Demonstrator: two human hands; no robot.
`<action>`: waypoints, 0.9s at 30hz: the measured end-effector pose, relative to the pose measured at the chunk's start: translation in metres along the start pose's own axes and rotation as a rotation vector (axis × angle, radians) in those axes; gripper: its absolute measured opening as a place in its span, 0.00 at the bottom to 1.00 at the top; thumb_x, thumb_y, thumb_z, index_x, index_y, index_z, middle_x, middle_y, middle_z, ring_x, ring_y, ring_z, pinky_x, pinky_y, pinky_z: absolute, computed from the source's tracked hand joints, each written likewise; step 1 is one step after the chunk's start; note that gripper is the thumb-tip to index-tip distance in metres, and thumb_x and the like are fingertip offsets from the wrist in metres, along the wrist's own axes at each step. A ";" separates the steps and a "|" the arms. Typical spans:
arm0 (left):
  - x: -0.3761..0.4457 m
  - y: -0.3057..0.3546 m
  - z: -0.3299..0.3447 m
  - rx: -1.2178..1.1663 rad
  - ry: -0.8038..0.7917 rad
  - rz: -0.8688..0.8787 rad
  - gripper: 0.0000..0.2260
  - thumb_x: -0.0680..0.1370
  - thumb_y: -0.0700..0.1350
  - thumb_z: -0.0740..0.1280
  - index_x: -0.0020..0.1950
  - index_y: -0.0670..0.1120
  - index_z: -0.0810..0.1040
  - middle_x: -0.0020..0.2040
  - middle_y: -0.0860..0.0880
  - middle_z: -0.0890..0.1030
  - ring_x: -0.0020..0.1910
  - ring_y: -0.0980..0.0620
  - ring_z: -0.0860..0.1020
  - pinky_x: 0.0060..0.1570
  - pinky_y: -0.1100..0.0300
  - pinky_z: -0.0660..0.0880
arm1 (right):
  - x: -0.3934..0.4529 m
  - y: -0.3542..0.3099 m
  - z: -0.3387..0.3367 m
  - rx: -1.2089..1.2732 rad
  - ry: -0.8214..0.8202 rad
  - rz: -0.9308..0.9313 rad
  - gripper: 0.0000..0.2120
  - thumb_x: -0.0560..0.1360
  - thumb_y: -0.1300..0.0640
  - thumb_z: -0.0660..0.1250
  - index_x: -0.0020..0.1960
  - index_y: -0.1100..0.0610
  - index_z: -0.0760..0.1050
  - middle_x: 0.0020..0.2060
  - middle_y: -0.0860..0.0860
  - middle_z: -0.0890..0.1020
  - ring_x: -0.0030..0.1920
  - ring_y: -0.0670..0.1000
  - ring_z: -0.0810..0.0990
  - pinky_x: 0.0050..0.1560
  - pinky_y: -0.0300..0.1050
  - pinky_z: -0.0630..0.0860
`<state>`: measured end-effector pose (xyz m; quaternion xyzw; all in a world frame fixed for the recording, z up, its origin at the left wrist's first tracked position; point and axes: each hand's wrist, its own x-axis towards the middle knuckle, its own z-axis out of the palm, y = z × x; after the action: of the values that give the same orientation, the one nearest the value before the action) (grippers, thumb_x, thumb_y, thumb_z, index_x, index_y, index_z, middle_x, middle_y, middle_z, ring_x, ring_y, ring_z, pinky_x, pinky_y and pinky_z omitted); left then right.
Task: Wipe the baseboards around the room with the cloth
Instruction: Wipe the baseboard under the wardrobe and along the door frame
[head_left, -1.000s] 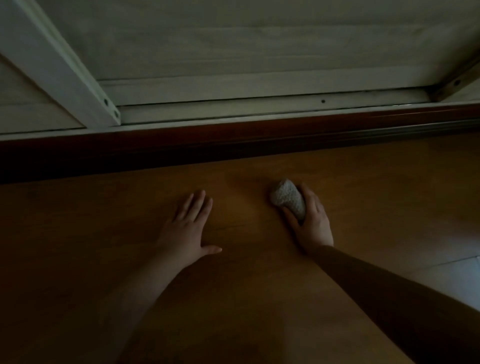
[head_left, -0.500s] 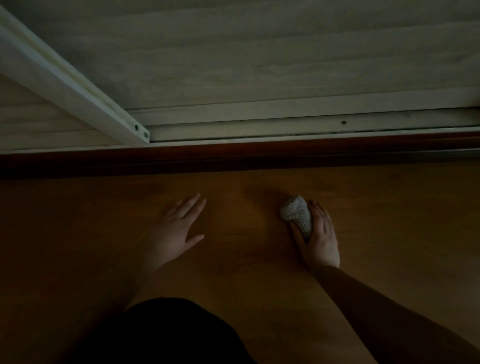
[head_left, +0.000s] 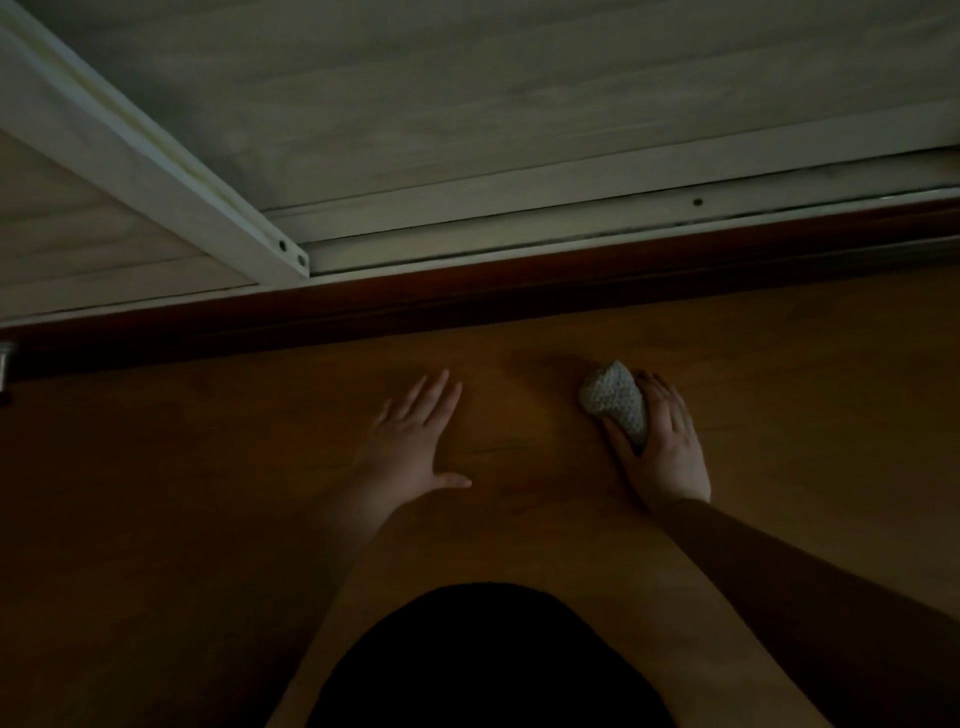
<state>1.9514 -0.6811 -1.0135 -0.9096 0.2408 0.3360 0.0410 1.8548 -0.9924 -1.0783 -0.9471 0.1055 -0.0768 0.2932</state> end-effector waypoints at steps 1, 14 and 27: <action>0.004 0.004 0.003 -0.034 -0.020 -0.016 0.57 0.67 0.74 0.67 0.76 0.58 0.27 0.74 0.57 0.24 0.75 0.53 0.31 0.73 0.45 0.43 | 0.000 -0.001 0.000 -0.001 0.007 -0.004 0.32 0.75 0.43 0.68 0.72 0.61 0.66 0.70 0.58 0.72 0.74 0.54 0.66 0.73 0.48 0.61; 0.017 0.038 -0.005 -0.021 -0.144 -0.143 0.59 0.69 0.58 0.76 0.78 0.49 0.31 0.76 0.46 0.26 0.77 0.41 0.34 0.74 0.42 0.61 | 0.013 -0.019 -0.064 0.100 -0.302 0.178 0.27 0.76 0.43 0.69 0.71 0.51 0.68 0.59 0.49 0.77 0.59 0.51 0.76 0.54 0.43 0.72; 0.004 0.059 -0.025 0.053 -0.215 -0.218 0.63 0.67 0.61 0.77 0.77 0.40 0.30 0.76 0.36 0.31 0.77 0.34 0.39 0.76 0.41 0.55 | 0.005 -0.055 -0.241 -0.237 -0.579 0.310 0.22 0.72 0.38 0.71 0.61 0.47 0.75 0.45 0.41 0.78 0.41 0.41 0.77 0.40 0.39 0.73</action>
<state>1.9413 -0.7408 -0.9910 -0.8877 0.1437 0.4187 0.1267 1.8184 -1.0788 -0.8498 -0.9298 0.1684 0.2534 0.2070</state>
